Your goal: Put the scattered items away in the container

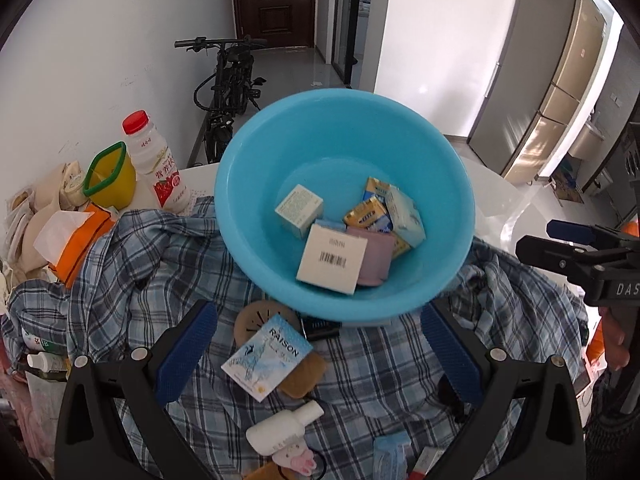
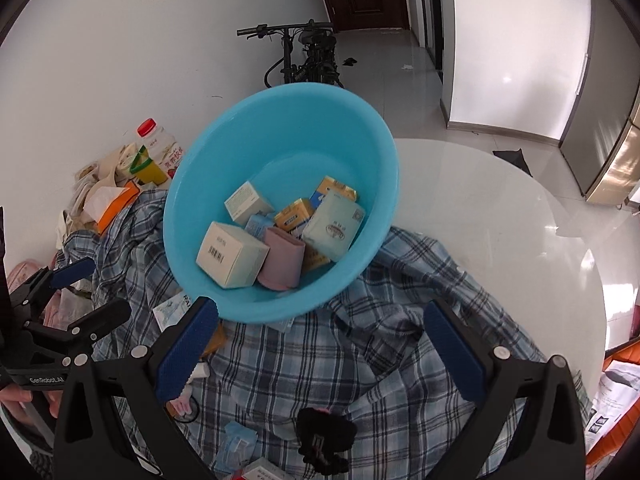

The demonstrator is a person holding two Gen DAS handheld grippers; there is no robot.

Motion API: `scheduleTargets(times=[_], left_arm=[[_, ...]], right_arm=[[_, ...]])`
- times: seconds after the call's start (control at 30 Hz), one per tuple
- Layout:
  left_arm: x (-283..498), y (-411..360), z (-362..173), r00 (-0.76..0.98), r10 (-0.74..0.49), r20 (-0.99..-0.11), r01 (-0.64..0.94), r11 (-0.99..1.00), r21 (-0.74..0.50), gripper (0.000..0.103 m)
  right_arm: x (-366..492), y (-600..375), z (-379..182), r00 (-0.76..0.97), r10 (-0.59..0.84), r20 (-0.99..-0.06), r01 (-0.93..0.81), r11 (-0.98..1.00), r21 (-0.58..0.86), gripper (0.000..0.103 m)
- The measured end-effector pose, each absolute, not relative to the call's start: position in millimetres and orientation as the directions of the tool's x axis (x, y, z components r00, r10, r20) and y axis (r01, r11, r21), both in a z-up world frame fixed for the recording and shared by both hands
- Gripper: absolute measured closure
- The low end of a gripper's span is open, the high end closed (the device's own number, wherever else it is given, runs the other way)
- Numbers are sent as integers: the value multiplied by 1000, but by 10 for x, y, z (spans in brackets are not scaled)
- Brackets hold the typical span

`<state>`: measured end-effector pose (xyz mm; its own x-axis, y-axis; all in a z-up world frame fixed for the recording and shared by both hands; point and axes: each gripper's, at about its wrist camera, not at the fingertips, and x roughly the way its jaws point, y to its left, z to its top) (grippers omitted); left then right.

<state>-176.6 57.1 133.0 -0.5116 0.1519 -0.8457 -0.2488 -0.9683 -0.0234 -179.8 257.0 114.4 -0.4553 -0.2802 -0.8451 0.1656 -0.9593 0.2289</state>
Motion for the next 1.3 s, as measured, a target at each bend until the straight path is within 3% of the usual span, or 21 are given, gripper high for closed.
scheduleTargets(times=[0.37,0.63,0.77,1.0,1.3], left_arm=[[-1329,436,1004,-548,68,-833,-222,-973,67,0],[-842,439,627,-514,111,-851,-276,-960,42,0],[-808,455,590,-522,74,-849,-286,-953,94,0],[-738,286,467,-504,86,-859,-267,-962,60,0],[-668,65,-30,-402,81,-912,-253,-967,25,0]], right_arm=[[-1347,2574,914,-493,-225,-841,197,-970,144,0],[-935,2472,428,-410,-281,-867,248,-950,191,0],[-860,2409,405,-407,-253,-878,278,-949,145,0],[-775,2446,382,-443,-216,-870,257,-960,108,0],[-813,2395,4,-367,-194,-910,261,-960,100,0]])
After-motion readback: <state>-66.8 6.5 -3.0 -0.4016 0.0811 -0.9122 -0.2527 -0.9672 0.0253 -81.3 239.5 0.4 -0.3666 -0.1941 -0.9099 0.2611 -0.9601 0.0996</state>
